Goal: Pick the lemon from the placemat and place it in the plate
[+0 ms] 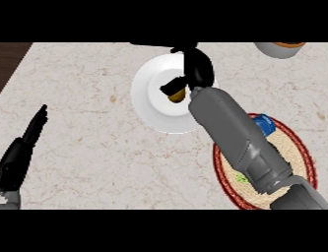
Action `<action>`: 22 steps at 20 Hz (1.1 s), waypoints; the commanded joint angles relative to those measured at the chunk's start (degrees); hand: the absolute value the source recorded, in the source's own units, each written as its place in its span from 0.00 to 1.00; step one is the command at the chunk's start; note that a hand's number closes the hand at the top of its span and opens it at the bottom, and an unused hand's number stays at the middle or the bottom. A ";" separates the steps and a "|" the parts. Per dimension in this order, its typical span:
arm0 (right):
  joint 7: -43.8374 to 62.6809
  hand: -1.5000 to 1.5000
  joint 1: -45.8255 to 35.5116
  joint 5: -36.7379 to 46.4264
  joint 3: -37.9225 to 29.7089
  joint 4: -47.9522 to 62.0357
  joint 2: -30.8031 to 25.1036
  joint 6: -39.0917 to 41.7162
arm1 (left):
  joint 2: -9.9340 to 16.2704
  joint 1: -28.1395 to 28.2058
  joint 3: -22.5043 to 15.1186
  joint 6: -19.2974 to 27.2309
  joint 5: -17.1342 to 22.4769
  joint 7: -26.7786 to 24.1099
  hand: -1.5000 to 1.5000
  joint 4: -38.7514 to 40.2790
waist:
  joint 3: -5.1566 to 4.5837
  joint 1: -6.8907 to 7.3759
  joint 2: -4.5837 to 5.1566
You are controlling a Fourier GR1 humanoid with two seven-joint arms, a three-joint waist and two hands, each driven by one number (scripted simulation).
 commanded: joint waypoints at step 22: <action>-38.47 0.00 22.00 -25.11 -22.55 -16.67 -11.05 3.69 | 0.38 1.81 3.43 -0.76 1.22 1.85 0.50 -1.48 | 0.04 -4.82 -1.08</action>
